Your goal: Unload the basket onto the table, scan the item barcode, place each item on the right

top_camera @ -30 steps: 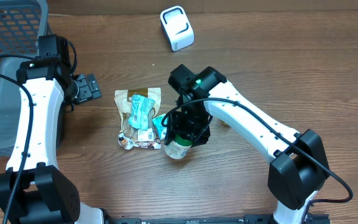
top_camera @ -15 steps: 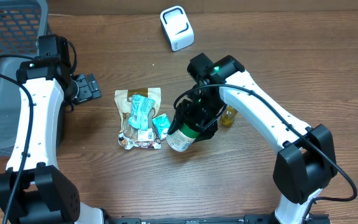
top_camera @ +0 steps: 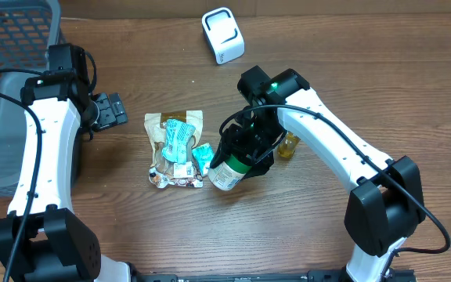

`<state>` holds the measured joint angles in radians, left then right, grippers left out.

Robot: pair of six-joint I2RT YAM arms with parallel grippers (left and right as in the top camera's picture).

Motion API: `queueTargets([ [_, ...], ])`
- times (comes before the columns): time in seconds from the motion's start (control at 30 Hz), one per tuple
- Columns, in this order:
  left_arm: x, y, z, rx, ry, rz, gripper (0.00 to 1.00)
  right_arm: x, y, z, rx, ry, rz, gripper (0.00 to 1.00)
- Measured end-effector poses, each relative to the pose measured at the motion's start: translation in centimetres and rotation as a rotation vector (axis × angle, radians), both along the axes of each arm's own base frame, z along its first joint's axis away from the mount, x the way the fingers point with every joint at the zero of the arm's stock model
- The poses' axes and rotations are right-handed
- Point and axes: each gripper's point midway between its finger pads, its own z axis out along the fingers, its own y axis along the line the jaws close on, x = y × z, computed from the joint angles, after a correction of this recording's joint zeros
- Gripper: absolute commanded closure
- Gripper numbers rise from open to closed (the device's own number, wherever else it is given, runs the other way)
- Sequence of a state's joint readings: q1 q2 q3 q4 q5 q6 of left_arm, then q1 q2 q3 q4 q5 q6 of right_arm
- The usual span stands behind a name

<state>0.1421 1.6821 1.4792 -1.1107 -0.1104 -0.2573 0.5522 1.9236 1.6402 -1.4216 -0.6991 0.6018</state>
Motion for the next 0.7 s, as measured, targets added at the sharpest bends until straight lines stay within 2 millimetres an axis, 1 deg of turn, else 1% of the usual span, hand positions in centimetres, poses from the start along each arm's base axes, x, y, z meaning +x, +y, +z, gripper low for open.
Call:
queueTargets([
  [0.07, 0.0, 0.0, 0.0, 0.000, 0.000, 0.000, 0.00, 0.4, -0.1, -0.3, -0.012, -0.026, 0.002, 0.72],
  [0.1, 0.0, 0.0, 0.0, 0.000, 0.000, 0.000, 0.00, 0.7, -0.3, -0.6, -0.028, -0.047, 0.003, 0.65],
  [0.17, 0.0, 0.0, 0.0, 0.000, 0.000, 0.000, 0.00, 1.5, -0.9, -1.2, -0.074, -0.095, 0.007, 0.45],
  [0.27, 0.0, 0.0, 0.0, 0.000, 0.000, 0.000, 0.00, 2.8, -2.1, -2.3, -0.165, -0.177, 0.012, 0.51],
  [0.37, 0.0, 0.0, 0.0, 0.000, 0.000, 0.000, 0.01, 4.5, -3.0, -3.1, -0.241, -0.273, 0.009, 0.61],
  [0.4, 0.0, 0.0, 0.0, 0.000, 0.000, 0.000, 0.00, 5.0, -3.3, -3.3, -0.266, -0.298, 0.004, 0.62],
  [0.5, 0.0, 0.0, 0.0, 0.000, 0.000, 0.000, 0.00, 6.5, -4.3, -3.8, -0.359, -0.364, -0.041, 0.65],
  [0.6, 0.0, 0.0, 0.0, 0.000, 0.000, 0.000, 0.00, 7.9, -5.3, -4.5, -0.449, -0.421, -0.113, 0.64],
  [0.7, 0.0, 0.0, 0.0, 0.000, 0.000, 0.000, 0.00, 8.9, -5.8, -5.8, -0.500, -0.463, -0.173, 0.64],
])
